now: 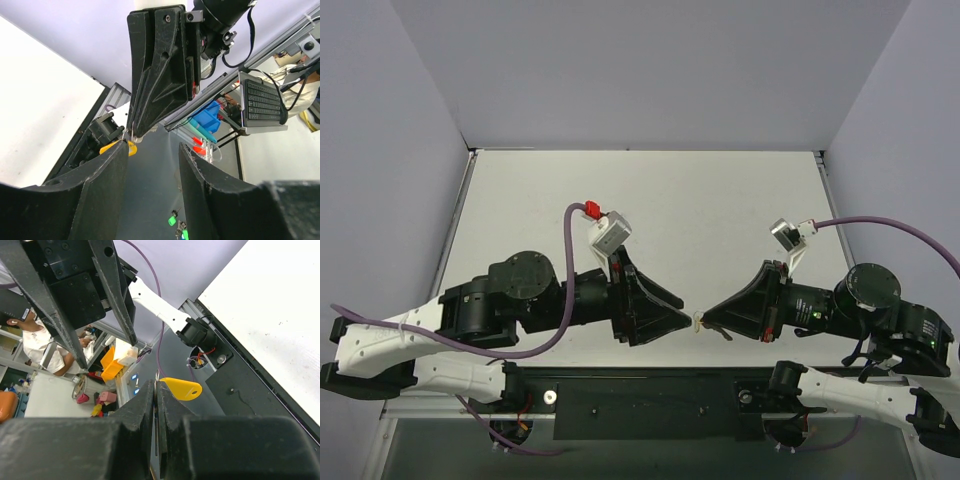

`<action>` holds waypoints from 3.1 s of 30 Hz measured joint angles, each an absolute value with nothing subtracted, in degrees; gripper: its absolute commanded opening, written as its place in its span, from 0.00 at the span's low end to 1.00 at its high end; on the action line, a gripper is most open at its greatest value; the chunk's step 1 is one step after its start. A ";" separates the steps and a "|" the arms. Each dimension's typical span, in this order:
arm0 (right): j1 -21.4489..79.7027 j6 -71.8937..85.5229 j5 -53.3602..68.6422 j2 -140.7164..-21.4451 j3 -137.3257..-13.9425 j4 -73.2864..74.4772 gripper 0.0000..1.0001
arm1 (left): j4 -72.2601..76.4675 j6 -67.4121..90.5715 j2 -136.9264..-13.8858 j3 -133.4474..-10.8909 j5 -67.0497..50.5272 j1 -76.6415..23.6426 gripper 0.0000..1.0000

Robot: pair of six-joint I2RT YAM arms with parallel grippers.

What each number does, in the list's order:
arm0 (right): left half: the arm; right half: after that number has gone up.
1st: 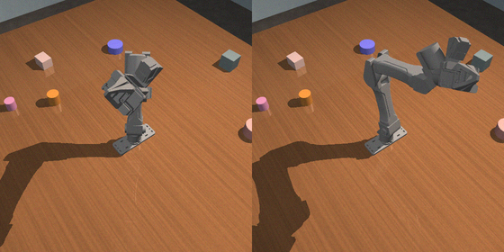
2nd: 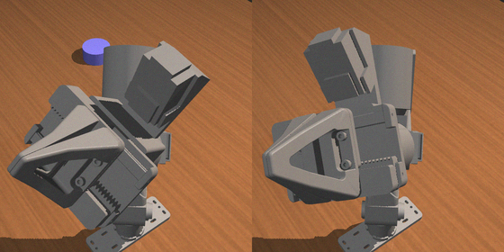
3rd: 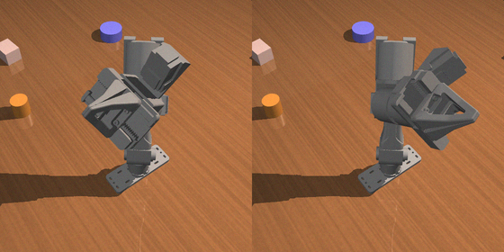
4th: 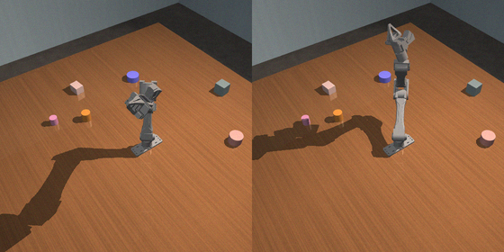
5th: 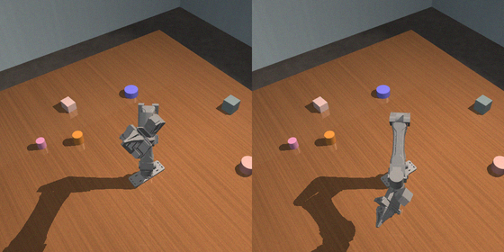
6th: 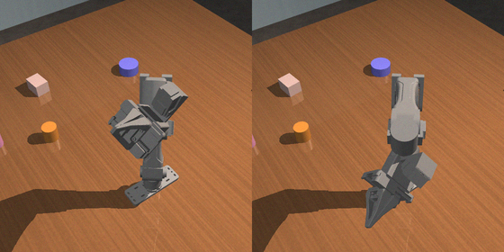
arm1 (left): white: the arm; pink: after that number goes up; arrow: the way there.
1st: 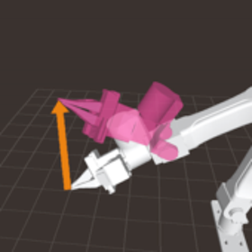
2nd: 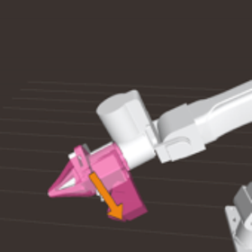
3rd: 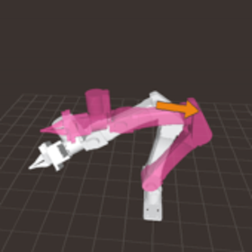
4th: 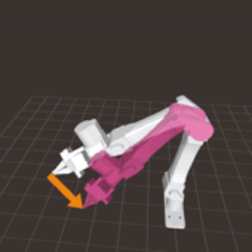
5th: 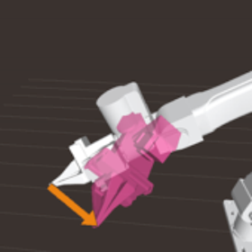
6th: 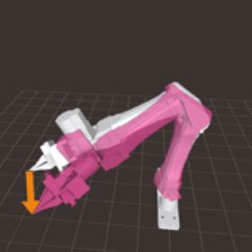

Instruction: Remove the keys from the keyring

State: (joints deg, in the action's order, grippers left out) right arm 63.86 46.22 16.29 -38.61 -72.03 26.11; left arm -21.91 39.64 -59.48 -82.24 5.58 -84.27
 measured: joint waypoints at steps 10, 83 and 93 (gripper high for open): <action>63.86 46.28 17.45 -38.50 -72.79 25.89 0.00 | -29.71 38.35 -68.51 -93.93 4.29 -83.02 0.47; 63.83 51.86 3.29 -31.48 -63.20 11.66 0.00 | -22.83 50.74 -69.36 -87.53 25.45 -84.95 0.75; 63.96 50.48 4.01 -31.03 -65.17 17.37 0.00 | -27.77 47.13 -67.70 -88.27 22.41 -85.45 0.78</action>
